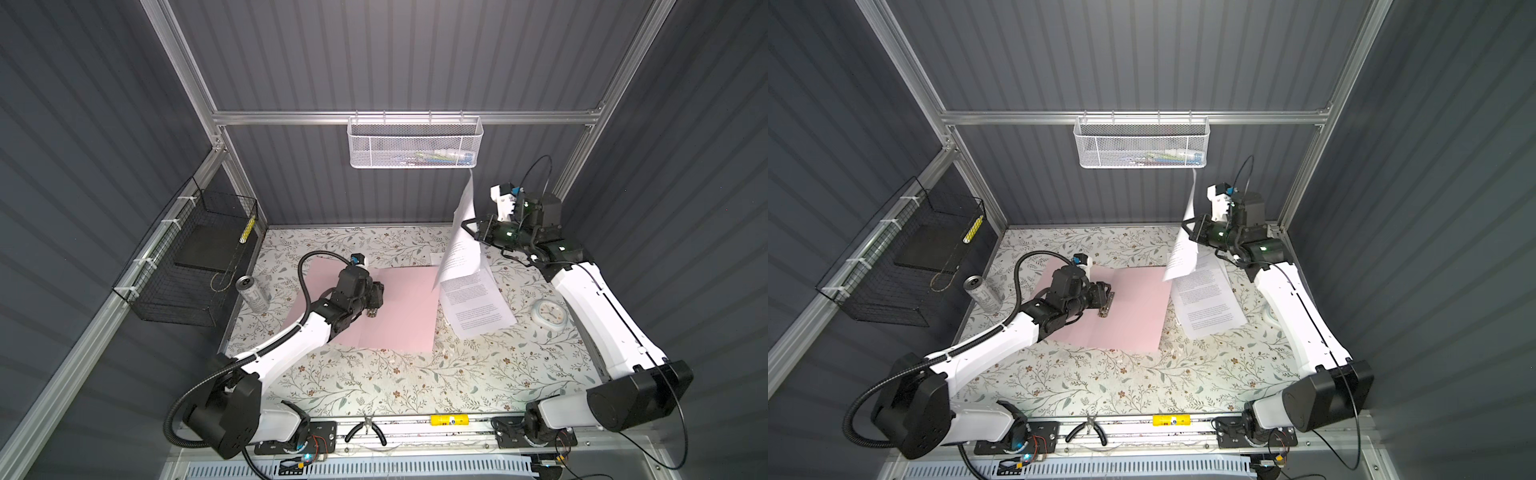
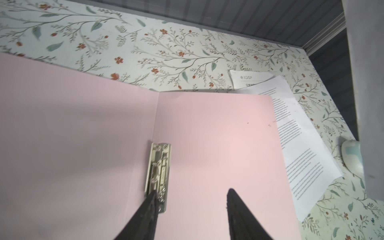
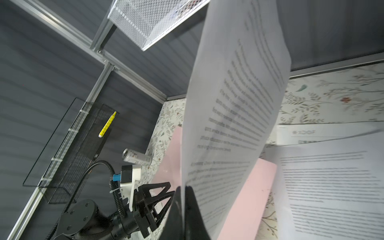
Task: Put the files into the folder
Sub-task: 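Carry the sheets over the pink folder with the right gripper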
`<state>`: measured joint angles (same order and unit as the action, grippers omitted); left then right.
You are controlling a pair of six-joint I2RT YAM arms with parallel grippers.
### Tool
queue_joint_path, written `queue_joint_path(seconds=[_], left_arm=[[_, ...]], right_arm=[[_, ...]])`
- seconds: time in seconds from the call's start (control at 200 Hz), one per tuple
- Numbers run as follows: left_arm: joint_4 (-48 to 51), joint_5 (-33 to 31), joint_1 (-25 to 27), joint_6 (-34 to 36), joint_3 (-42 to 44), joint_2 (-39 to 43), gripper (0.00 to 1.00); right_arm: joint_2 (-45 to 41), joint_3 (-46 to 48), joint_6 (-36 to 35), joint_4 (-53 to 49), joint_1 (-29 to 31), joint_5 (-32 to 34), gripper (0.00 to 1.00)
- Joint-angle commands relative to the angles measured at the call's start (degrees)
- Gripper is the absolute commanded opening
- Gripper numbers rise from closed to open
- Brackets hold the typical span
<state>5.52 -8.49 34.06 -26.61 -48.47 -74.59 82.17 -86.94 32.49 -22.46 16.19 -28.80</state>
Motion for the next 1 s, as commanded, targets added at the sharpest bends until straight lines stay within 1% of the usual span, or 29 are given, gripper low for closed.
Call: queue_joint_path(seconds=[0.0,0.085,0.23,0.425,0.565,0.66,0.74,0.76,0.866,0.926,0.996], left_arm=[[4.3,-3.9,-0.2,-0.8,0.9,5.6,0.54],[6.4,-6.3,-0.4,-0.5,1.3,9.4,0.55],[8.9,-8.5,-2.0,0.0,1.0,14.4,0.56],[7.9,-8.8,-6.0,-1.5,2.6,16.9,0.56],[5.9,-7.8,-7.3,-2.1,3.6,16.5,0.56],[5.6,-7.6,-7.4,-1.8,3.7,15.7,0.56],[5.4,-7.3,-7.5,-1.8,3.8,14.9,0.56],[5.4,-7.2,-7.5,-1.9,3.9,14.8,0.56],[4.6,-7.1,-7.4,-2.0,4.3,14.1,0.56],[4.3,-7.1,-7.4,-2.2,4.4,13.7,0.55],[4.2,-7.2,-7.4,-2.2,4.5,13.4,0.55]], right_arm=[[2.9,-1.3,1.8,4.5,4.1,-2.2,0.0],[5.6,-1.0,3.0,7.6,7.1,-2.4,0.0],[11.6,-1.2,5.0,13.8,11.0,-3.5,0.0],[19.4,-1.8,8.5,22.9,14.7,-3.2,0.0],[23.5,-0.5,10.1,25.8,16.6,1.6,0.0],[24.8,2.8,12.5,29.8,17.5,6.8,0.0],[26.7,3.1,13.3,30.3,18.4,8.9,0.0],[27.1,3.2,13.5,30.3,18.6,11.4,0.0],[29.7,4.3,14.2,31.8,20.2,15.0,0.0],[30.3,6.3,13.6,33.7,21.4,18.1,0.0],[30.4,8.0,10.0,35.5,23.2,22.4,0.0]])
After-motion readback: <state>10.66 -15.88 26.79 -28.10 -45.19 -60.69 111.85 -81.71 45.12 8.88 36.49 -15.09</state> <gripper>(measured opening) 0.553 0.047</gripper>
